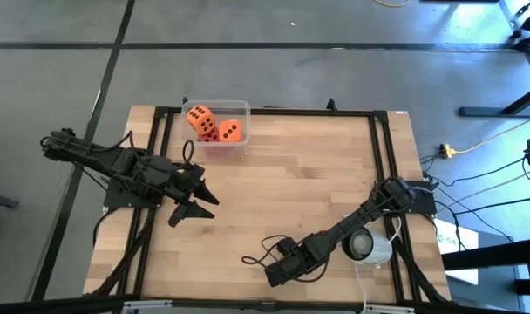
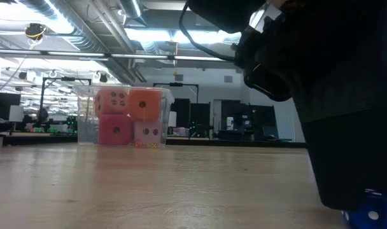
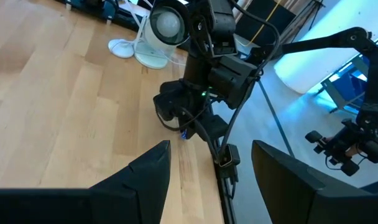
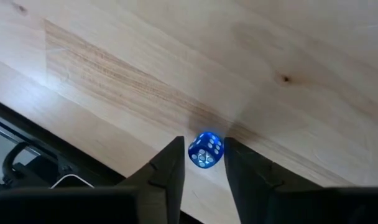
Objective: Pick & Place Dice
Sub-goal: Put the small blue die into the transparent bin
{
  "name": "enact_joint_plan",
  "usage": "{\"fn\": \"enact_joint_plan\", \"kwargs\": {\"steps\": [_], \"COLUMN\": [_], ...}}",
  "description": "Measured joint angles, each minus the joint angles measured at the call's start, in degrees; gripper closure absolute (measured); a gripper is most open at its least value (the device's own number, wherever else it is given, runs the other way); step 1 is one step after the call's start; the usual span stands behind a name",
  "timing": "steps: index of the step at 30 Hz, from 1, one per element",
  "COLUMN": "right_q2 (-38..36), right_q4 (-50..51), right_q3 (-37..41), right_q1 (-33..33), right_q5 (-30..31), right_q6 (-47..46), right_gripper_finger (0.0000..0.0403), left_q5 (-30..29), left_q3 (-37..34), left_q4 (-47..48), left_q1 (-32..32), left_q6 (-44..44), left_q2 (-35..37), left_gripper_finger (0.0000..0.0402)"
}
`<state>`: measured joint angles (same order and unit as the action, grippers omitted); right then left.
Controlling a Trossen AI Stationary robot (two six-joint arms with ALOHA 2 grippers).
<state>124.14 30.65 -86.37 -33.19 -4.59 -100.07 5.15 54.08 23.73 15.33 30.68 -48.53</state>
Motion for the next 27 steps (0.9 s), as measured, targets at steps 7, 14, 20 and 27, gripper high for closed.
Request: {"fn": "enact_joint_plan", "kwargs": {"steps": [7,14,20,27], "right_q2": [0.04,0.07,0.07,0.09], "right_q4": [0.0,0.13,0.24,-0.39], "right_q3": [0.02,0.02,0.02,0.02], "right_q1": [0.05,0.09,0.09,0.29], "right_q5": [-0.49,-0.66,-0.59,1.66], "right_q6": [-1.15,-2.7,-3.02,-3.52], "right_gripper_finger": [0.0299,0.0319,0.0336,0.0351], "left_q5": [0.02,0.13,0.11,0.06], "left_q3": [0.0,0.0,0.0,0.0], "left_q4": [0.0,0.0,0.0,0.0], "left_q1": [0.0,0.0,0.0,0.0], "left_q6": [0.0,-0.61,-0.44,-0.42], "left_q2": [0.0,0.0,0.0,0.0], "left_gripper_finger": [0.0188,0.0188,0.0188,0.0188]}}
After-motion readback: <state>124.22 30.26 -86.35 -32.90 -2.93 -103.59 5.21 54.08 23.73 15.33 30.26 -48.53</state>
